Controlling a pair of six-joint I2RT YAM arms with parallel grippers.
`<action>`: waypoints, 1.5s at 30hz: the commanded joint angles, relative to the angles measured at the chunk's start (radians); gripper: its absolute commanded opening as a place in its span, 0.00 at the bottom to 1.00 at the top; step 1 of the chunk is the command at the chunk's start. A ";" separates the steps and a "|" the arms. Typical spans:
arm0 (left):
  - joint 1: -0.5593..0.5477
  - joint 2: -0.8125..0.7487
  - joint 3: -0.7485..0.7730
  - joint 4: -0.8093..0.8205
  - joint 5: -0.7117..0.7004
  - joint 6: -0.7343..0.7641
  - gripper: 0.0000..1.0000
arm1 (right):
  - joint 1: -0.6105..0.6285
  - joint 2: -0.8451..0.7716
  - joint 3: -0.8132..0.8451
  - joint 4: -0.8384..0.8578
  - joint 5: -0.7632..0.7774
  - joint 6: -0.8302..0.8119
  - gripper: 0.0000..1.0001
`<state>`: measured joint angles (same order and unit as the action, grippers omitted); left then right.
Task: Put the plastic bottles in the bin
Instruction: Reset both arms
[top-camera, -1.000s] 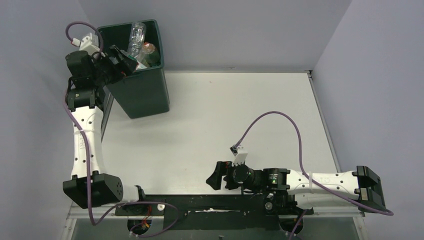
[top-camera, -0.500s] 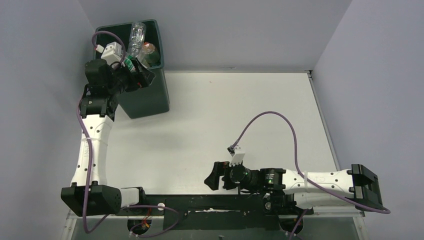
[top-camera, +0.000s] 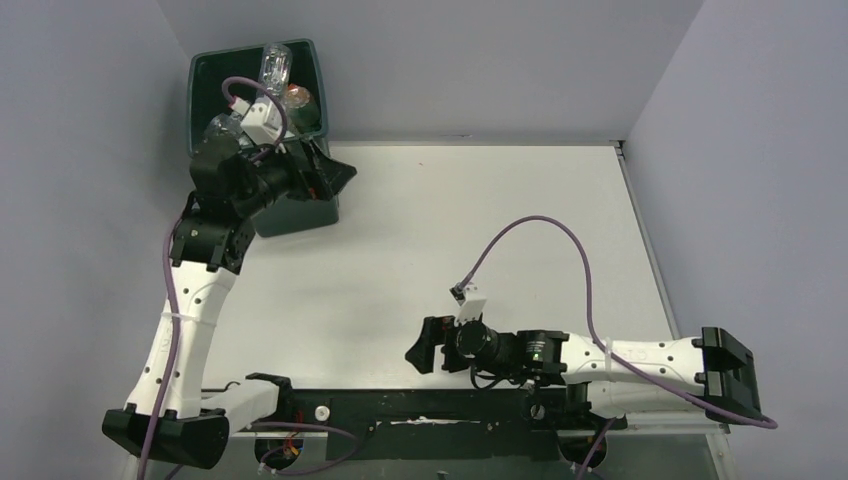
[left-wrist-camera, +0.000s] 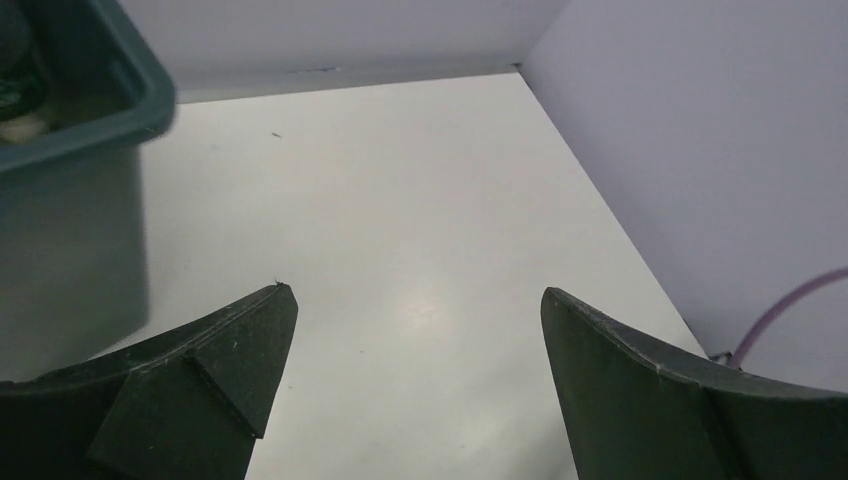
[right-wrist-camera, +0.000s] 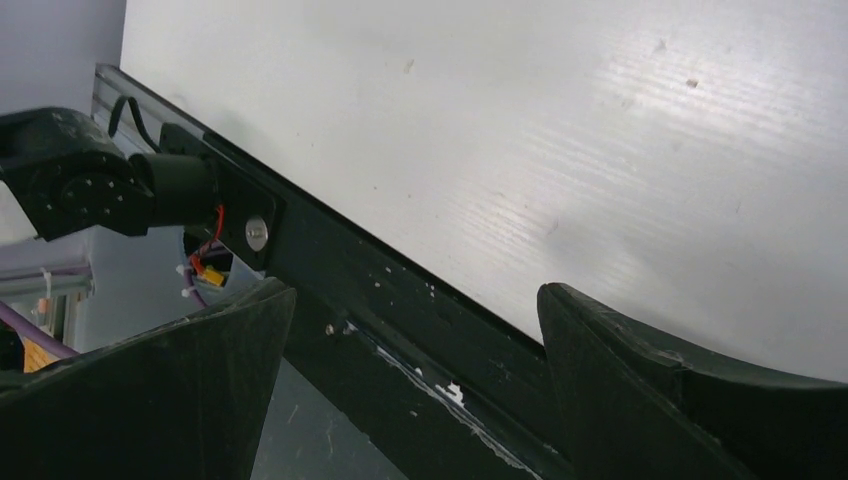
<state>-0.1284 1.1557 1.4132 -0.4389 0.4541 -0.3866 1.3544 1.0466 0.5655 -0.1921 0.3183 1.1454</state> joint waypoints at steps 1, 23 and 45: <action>-0.103 -0.059 -0.081 0.070 -0.011 -0.021 0.96 | -0.072 0.001 0.119 -0.027 0.004 -0.092 0.97; -0.283 -0.130 -0.594 0.224 -0.242 0.018 0.96 | -0.949 -0.078 0.335 -0.241 -0.150 -0.553 0.98; -0.010 -0.040 -0.879 0.704 -0.508 0.156 0.96 | -1.359 -0.249 -0.212 0.356 0.226 -0.710 0.98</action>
<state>-0.1513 1.1332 0.5774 0.0708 0.0242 -0.2958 0.0368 0.8371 0.4221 -0.0856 0.4473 0.4782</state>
